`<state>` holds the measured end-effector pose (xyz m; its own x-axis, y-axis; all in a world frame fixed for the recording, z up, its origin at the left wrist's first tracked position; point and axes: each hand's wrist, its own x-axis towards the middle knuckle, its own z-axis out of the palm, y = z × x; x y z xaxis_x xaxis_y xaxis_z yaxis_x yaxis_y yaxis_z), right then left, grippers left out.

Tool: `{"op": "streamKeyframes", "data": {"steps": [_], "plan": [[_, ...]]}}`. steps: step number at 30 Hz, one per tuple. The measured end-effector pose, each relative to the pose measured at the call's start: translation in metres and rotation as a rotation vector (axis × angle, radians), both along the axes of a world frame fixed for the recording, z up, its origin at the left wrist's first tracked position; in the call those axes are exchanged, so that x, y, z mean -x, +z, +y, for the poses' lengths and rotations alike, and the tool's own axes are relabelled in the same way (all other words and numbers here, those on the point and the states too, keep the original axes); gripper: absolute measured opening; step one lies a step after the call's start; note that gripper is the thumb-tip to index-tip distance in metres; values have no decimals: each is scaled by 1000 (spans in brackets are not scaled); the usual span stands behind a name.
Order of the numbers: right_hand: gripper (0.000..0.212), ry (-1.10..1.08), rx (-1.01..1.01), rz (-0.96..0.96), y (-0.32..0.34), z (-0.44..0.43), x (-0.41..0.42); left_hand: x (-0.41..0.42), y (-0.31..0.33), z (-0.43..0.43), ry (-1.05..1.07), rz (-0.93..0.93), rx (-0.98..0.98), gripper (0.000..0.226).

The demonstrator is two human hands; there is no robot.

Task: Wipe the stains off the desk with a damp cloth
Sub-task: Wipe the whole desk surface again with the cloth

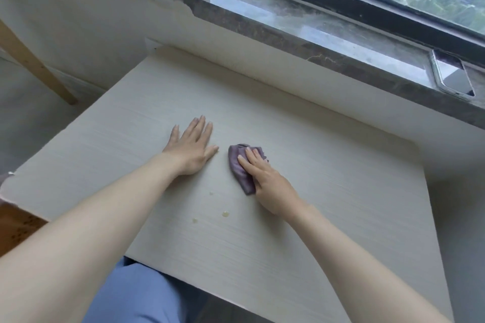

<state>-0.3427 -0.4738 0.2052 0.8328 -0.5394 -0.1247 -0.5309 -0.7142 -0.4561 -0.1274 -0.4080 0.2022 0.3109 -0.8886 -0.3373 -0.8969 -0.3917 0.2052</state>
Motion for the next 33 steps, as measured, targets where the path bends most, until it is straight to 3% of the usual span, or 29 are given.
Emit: {"op": "streamKeyframes", "data": {"steps": [5,11,17,23,28,33], "plan": [[65,-192,26,52,3,-8,-34,6,4,0,-14,-117,-11,64],[64,22,39,-8,-4,24,-8,2,2,-1,-17,-89,-12,68],[68,-156,-23,27,-3,9,-37,4,3,0,-4,-75,7,70],[60,23,-59,-20,5,30,5,4,1,0,-11,-90,7,70],[62,-145,-29,-9,-2,34,-19,5,2,1,-13,-109,13,70],[69,170,19,46,3,51,20,5,2,2,-19,-114,0,70]]}}
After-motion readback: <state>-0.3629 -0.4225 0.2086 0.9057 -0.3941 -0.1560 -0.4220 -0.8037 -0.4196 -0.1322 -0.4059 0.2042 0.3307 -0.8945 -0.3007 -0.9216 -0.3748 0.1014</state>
